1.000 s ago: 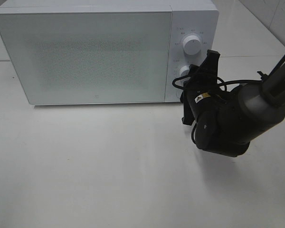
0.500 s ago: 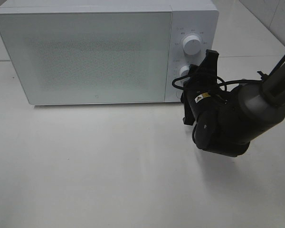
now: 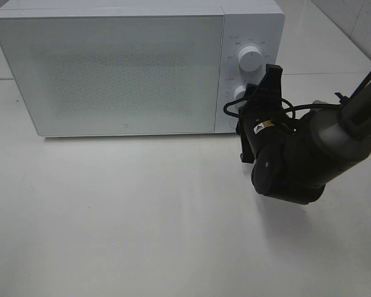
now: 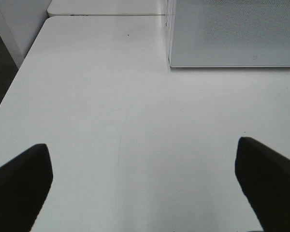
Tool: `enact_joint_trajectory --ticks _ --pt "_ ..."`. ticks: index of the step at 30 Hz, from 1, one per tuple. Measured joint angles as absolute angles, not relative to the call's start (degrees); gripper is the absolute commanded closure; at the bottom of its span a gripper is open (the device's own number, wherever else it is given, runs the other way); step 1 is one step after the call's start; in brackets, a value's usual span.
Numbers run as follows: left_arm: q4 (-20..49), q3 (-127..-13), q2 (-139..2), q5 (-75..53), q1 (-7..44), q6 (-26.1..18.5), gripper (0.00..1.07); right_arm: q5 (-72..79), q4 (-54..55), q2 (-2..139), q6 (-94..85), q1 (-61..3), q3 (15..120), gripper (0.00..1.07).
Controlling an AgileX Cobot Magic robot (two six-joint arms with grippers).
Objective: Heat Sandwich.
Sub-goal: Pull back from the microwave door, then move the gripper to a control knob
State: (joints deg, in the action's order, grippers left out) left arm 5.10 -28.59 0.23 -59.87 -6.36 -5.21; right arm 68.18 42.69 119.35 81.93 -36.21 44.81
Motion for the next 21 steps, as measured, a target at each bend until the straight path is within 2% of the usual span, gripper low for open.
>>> enact_joint_trajectory --ticks 2,5,6,7,11,21 --pt "5.10 -28.59 0.23 -59.87 -6.36 -5.21 0.09 68.18 42.69 119.35 81.82 -36.21 44.81 0.55" --pt "5.10 -28.59 0.23 -59.87 -6.36 -5.21 0.09 68.24 42.17 119.35 81.82 -36.21 44.81 0.48" --pt "5.10 -28.59 0.23 -59.87 -6.36 -5.21 0.09 68.75 41.65 119.35 81.82 -36.21 44.86 0.40" --pt "5.10 -28.59 0.23 -59.87 -6.36 -5.21 0.09 68.81 41.37 119.35 81.70 -36.27 44.92 0.37" --pt "5.10 -28.59 0.23 -59.87 -6.36 -5.21 0.09 68.87 40.97 119.35 81.65 -36.50 44.92 0.30" --pt "5.10 -28.59 0.23 -59.87 -6.36 -5.21 0.09 68.93 39.99 119.18 80.79 -36.50 44.58 0.31"
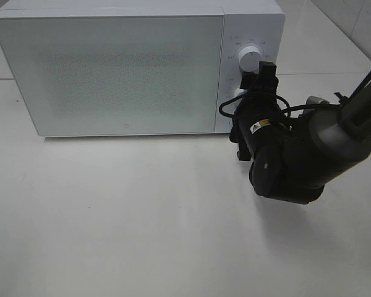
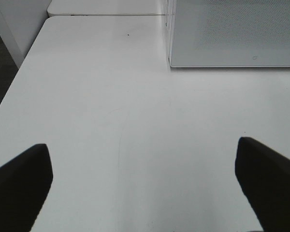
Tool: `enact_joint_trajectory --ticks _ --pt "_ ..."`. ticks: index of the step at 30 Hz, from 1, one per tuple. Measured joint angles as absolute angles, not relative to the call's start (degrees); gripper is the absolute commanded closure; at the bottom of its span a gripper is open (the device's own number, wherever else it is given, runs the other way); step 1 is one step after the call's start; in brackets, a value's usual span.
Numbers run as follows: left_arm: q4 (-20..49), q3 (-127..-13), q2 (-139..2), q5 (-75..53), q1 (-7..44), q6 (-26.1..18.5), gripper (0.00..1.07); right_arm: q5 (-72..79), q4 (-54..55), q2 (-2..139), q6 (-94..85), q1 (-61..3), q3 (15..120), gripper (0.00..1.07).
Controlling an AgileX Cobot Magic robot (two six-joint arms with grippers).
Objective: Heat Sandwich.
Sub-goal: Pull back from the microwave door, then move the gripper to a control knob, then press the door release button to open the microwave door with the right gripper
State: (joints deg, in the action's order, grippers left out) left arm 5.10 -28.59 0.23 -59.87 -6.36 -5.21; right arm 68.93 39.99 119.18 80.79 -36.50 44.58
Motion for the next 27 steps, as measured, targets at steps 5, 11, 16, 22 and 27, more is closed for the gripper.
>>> enact_joint_trajectory --ticks 5,11,16,22,27 --pt "5.10 -28.59 0.23 -59.87 -6.36 -5.21 0.09 68.87 38.27 116.77 79.93 -36.55 41.71 0.31" --pt "5.10 -28.59 0.23 -59.87 -6.36 -5.21 0.09 68.87 34.26 113.50 78.55 -36.55 37.36 0.31" --pt "5.10 -28.59 0.23 -59.87 -6.36 -5.21 0.09 68.87 31.40 110.75 75.69 -36.55 33.17 0.31" --pt "5.10 -28.59 0.23 -59.87 -6.36 -5.21 0.09 66.06 28.99 106.40 69.61 -36.55 28.99 0.31" --pt "5.10 -28.59 0.23 -59.87 -6.36 -5.21 0.09 54.72 28.65 100.44 56.15 -36.55 28.07 0.31"
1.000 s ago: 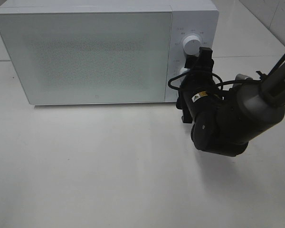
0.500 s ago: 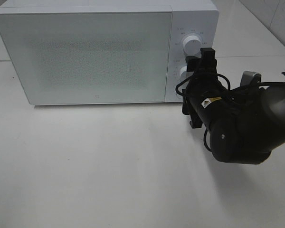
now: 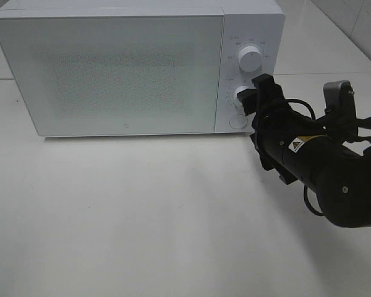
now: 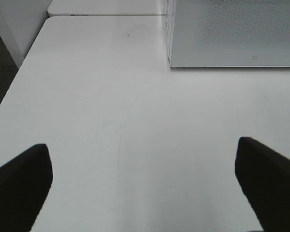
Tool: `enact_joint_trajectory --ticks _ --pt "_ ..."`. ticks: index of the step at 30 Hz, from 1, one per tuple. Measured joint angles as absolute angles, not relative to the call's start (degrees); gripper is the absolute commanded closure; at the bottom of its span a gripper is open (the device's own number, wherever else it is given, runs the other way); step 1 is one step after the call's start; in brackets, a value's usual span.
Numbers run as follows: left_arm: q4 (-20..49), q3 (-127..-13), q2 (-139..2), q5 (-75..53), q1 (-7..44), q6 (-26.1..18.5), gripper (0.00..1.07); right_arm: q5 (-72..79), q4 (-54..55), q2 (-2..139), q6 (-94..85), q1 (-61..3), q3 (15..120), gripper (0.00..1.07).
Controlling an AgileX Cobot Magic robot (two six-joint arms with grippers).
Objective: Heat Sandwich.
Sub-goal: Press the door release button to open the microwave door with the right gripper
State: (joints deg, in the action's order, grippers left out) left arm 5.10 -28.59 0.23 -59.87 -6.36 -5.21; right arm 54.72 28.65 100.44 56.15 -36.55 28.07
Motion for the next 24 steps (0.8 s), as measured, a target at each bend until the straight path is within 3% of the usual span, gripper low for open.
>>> enact_joint_trajectory --ticks 24 --pt "5.10 -28.59 0.23 -59.87 -6.36 -5.21 0.09 15.76 35.41 80.21 -18.16 -36.55 27.90 0.31"
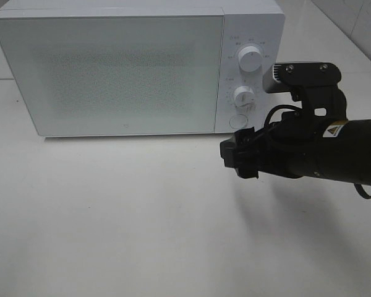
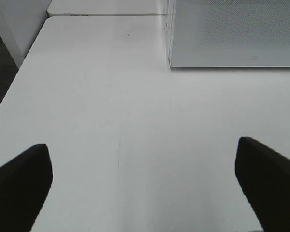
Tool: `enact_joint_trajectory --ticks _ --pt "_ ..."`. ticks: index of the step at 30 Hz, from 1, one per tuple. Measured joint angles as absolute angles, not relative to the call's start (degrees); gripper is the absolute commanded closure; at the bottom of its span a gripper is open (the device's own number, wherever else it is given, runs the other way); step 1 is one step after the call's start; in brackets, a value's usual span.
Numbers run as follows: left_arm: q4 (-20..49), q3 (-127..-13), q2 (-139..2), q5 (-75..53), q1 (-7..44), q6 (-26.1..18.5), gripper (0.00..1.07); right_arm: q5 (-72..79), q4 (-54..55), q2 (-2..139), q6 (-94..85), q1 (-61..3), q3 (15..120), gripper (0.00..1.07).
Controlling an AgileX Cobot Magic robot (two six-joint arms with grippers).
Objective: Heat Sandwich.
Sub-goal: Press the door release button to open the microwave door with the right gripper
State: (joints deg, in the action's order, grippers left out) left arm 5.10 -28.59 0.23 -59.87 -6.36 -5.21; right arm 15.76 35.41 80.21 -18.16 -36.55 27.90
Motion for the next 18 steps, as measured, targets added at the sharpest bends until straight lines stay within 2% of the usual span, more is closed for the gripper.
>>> enact_joint_trajectory --ticks 2,14,18 --pt "5.10 -28.59 0.23 -59.87 -6.36 -5.21 0.09 10.89 35.41 77.23 -23.03 -36.55 27.90 0.31" --pt "5.10 -28.59 0.23 -59.87 -6.36 -5.21 0.09 -5.73 35.07 67.27 -25.67 -36.55 28.53 0.31" --pt "5.10 -28.53 0.23 -59.87 -6.36 -5.21 0.09 -15.76 30.77 62.91 -25.50 -36.55 32.03 0.31"
